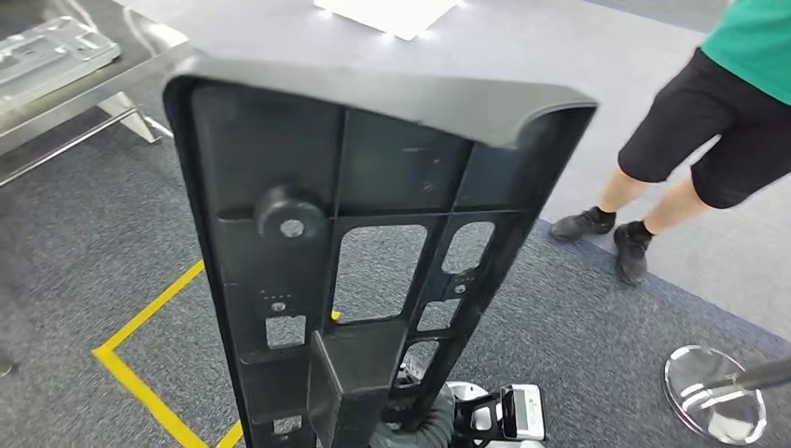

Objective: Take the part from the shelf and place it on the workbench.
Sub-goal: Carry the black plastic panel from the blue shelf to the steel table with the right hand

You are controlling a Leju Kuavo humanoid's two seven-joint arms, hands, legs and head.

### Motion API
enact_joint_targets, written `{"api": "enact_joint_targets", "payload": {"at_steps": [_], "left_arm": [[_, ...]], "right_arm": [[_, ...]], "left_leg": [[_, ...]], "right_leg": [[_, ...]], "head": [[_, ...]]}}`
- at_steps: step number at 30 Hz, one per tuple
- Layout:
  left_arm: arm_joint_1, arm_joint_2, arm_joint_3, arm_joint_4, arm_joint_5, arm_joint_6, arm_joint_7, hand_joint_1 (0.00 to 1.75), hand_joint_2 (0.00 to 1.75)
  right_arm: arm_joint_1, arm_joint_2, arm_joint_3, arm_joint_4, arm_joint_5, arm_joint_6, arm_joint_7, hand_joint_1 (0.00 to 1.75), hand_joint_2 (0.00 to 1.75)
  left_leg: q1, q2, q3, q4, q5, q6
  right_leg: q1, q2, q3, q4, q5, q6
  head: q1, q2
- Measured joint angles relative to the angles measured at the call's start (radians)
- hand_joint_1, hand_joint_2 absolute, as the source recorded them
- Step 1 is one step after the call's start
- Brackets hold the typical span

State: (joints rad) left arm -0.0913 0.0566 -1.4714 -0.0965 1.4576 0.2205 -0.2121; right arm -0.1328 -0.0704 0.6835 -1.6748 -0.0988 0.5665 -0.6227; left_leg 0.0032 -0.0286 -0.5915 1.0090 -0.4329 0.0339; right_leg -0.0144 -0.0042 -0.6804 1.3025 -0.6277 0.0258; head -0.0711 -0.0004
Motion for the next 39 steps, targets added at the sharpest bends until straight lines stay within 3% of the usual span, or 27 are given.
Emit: {"api": "enact_joint_targets", "payload": {"at_steps": [1, 2, 3, 5, 7, 9, 11, 13, 15, 16, 18, 20, 22, 24, 25, 27, 29, 30, 31, 32, 33, 35, 37, 39], "left_arm": [[0.001, -0.001, 0.000, 0.000, 0.000, 0.000, -0.002, 0.00, 0.00], [0.002, -0.003, 0.000, 0.000, 0.000, 0.000, -0.005, 0.00, 0.00], [0.003, -0.005, 0.000, 0.000, 0.000, 0.000, -0.007, 0.00, 0.00], [0.001, -0.007, 0.001, 0.000, 0.000, 0.000, -0.010, 0.00, 0.00], [0.002, -0.008, 0.001, 0.000, 0.000, 0.000, -0.012, 0.00, 0.00], [0.006, -0.007, 0.005, 0.000, 0.000, 0.003, -0.015, 0.00, 0.00], [0.007, -0.007, 0.014, 0.000, 0.000, 0.005, -0.021, 0.00, 0.00], [0.003, -0.008, 0.023, 0.000, 0.000, 0.006, -0.026, 0.00, 0.00], [0.001, -0.008, 0.028, 0.000, 0.000, 0.006, -0.029, 0.00, 0.00], [0.003, -0.008, 0.030, 0.000, 0.000, 0.006, -0.032, 0.00, 0.00], [0.006, -0.007, 0.039, 0.000, 0.000, 0.006, -0.037, 0.00, 0.00], [0.006, -0.005, 0.048, 0.000, 0.000, 0.007, -0.046, 0.00, 0.00], [0.004, -0.004, 0.051, 0.000, 0.000, 0.007, -0.054, 0.00, 0.00], [0.008, -0.002, 0.051, 0.000, 0.000, 0.011, -0.061, 0.00, 0.00], [0.011, -0.002, 0.051, 0.000, 0.000, 0.015, -0.065, 0.00, 0.00], [0.012, -0.002, 0.052, 0.000, 0.000, 0.022, -0.071, 0.00, 0.00], [0.008, -0.002, 0.052, 0.000, 0.000, 0.025, -0.077, 0.00, 0.00], [0.007, -0.002, 0.053, 0.000, 0.000, 0.025, -0.079, 0.00, 0.00], [0.006, -0.002, 0.054, 0.000, 0.000, 0.025, -0.079, 0.00, 0.00], [0.007, -0.002, 0.054, 0.000, 0.000, 0.025, -0.079, 0.00, 0.00], [0.008, -0.002, 0.055, 0.000, 0.000, 0.025, -0.079, 0.00, 0.00], [0.008, -0.003, 0.056, 0.000, 0.000, 0.025, -0.080, 0.00, 0.00], [0.006, -0.003, 0.057, 0.000, 0.000, 0.025, -0.083, 0.00, 0.00], [0.008, -0.003, 0.060, 0.000, 0.000, 0.025, -0.089, 0.00, 0.00]], "right_arm": [[0.002, -0.002, 0.000, 0.000, 0.002, 0.002, 0.000, 1.75, 1.75], [0.002, -0.004, 0.000, 0.000, 0.002, 0.004, 0.000, 1.75, 1.75], [0.001, -0.005, -0.001, 0.000, 0.003, 0.007, 0.000, 1.75, 1.75], [0.000, -0.006, -0.001, 0.000, 0.003, 0.013, 0.000, 1.75, 1.75], [-0.002, -0.008, -0.002, 0.000, 0.002, 0.016, -0.001, 1.75, 1.75], [-0.006, -0.008, -0.002, 0.000, 0.002, 0.018, -0.001, 1.75, 1.75], [-0.009, -0.006, -0.002, 0.000, 0.001, 0.021, -0.001, 1.75, 1.75], [-0.009, -0.006, -0.002, 0.000, 0.000, 0.023, -0.001, 1.75, 1.75], [-0.009, -0.006, -0.002, 0.000, -0.001, 0.026, -0.001, 1.75, 1.75], [-0.010, -0.006, -0.002, 0.001, -0.003, 0.028, -0.001, 1.75, 1.75], [-0.013, -0.006, -0.002, 0.001, -0.010, 0.031, -0.001, 1.75, 1.75], [-0.018, -0.006, -0.002, 0.001, -0.016, 0.031, -0.001, 1.75, 1.75], [-0.020, -0.006, -0.002, 0.000, -0.018, 0.030, -0.001, 1.75, 1.75], [-0.021, -0.006, -0.002, 0.000, -0.018, 0.029, -0.001, 1.75, 1.75], [-0.021, -0.006, -0.003, -0.001, -0.017, 0.029, -0.001, 1.75, 1.75], [-0.022, -0.006, -0.004, -0.002, -0.018, 0.028, -0.001, 1.75, 1.75], [-0.019, -0.008, -0.007, -0.001, -0.018, 0.028, -0.001, 1.75, 1.75], [-0.017, -0.009, -0.008, 0.000, -0.018, 0.028, -0.001, 1.75, 1.75], [-0.015, -0.010, -0.008, 0.000, -0.017, 0.028, -0.001, 1.75, 1.75], [-0.015, -0.011, -0.009, 0.000, -0.018, 0.028, -0.001, 1.75, 1.75], [-0.015, -0.012, -0.009, 0.000, -0.018, 0.028, -0.001, 1.75, 1.75], [-0.015, -0.012, -0.009, 0.000, -0.018, 0.028, -0.001, 1.75, 1.75], [-0.016, -0.013, -0.010, 0.000, -0.018, 0.028, -0.001, 1.75, 1.75], [-0.018, -0.014, -0.010, 0.000, -0.018, 0.028, -0.001, 1.75, 1.75]], "left_leg": [[0.000, -0.015, 0.001, 0.002, -0.001, -0.001], [0.001, -0.029, 0.001, 0.005, -0.002, -0.003], [0.002, -0.043, 0.002, 0.009, -0.005, -0.006], [0.001, -0.068, -0.003, 0.020, -0.010, -0.016], [0.002, -0.088, -0.011, 0.023, -0.011, -0.028], [0.006, -0.095, -0.015, 0.023, -0.012, -0.040], [0.006, -0.050, -0.032, 0.064, -0.037, -0.049], [0.007, 0.004, -0.086, 0.176, -0.094, -0.058], [0.010, 0.017, -0.141, 0.282, -0.132, -0.064], [0.011, 0.020, -0.146, 0.291, -0.125, -0.065], [0.010, 0.034, -0.096, 0.195, -0.064, -0.061], [0.002, 0.074, -0.028, 0.065, -0.019, -0.048], [-0.008, 0.094, -0.006, 0.019, -0.016, -0.035], [-0.007, 0.074, -0.006, 0.014, -0.013, -0.025], [-0.005, 0.062, -0.002, 0.008, -0.011, -0.020], [0.002, 0.041, 0.007, -0.004, -0.005, -0.008], [0.001, 0.019, 0.009, -0.006, -0.005, -0.001], [0.000, 0.005, 0.009, -0.005, -0.005, 0.000], [-0.001, -0.010, 0.009, -0.004, -0.006, 0.000], [-0.001, -0.025, 0.010, -0.003, -0.007, 0.000], [-0.001, -0.040, 0.012, -0.001, -0.009, -0.002], [-0.001, -0.066, 0.011, 0.007, -0.014, -0.007], [0.003, -0.089, 0.003, 0.012, -0.015, -0.017], [0.007, -0.110, -0.004, 0.009, -0.013, -0.031]], "right_leg": [[0.000, 0.001, -0.008, -0.001, 0.019, 0.001], [-0.001, 0.004, 0.004, -0.040, 0.054, 0.000], [-0.004, 0.016, 0.029, -0.105, 0.097, 0.000], [-0.008, 0.056, 0.075, -0.221, 0.146, -0.004], [-0.007, 0.072, 0.089, -0.257, 0.148, -0.013], [-0.006, 0.053, 0.092, -0.261, 0.151, -0.027], [-0.008, 0.029, 0.100, -0.269, 0.151, -0.040], [-0.006, 0.001, 0.105, -0.272, 0.148, -0.048], [-0.004, -0.027, 0.107, -0.272, 0.143, -0.050], [-0.004, -0.041, 0.109, -0.271, 0.141, -0.049], [-0.003, -0.065, 0.117, -0.271, 0.135, -0.045], [-0.001, -0.087, 0.128, -0.273, 0.128, -0.038], [0.002, -0.104, 0.134, -0.276, 0.124, -0.027], [0.003, -0.120, 0.141, -0.280, 0.121, -0.015], [0.002, -0.111, 0.143, -0.276, 0.115, -0.008], [0.000, -0.059, 0.121, -0.218, 0.079, 0.000], [-0.002, -0.009, 0.054, -0.091, 0.022, 0.003], [-0.002, -0.003, 0.020, -0.034, 0.006, 0.003], [-0.001, 0.000, -0.001, -0.006, 0.008, 0.004], [-0.002, 0.002, -0.003, -0.017, 0.032, 0.003], [-0.002, 0.007, 0.014, -0.066, 0.070, 0.001], [-0.004, 0.050, 0.067, -0.201, 0.140, -0.006], [-0.004, 0.086, 0.093, -0.269, 0.159, -0.013], [-0.002, 0.075, 0.096, -0.277, 0.158, -0.022]], "head": [[0.000, 0.000], [0.000, 0.000], [0.000, 0.000], [0.000, 0.000], [0.000, 0.000], [0.000, 0.000], [0.000, 0.000], [0.000, 0.000], [0.000, 0.000], [0.000, 0.000], [0.000, 0.000], [0.000, 0.000], [0.000, 0.000], [0.000, 0.000], [0.000, 0.000], [0.000, 0.000], [0.000, 0.000], [0.000, 0.000], [0.000, 0.000], [0.000, 0.000], [0.000, 0.000], [0.000, 0.000], [0.000, 0.000], [0.000, 0.000]]}}
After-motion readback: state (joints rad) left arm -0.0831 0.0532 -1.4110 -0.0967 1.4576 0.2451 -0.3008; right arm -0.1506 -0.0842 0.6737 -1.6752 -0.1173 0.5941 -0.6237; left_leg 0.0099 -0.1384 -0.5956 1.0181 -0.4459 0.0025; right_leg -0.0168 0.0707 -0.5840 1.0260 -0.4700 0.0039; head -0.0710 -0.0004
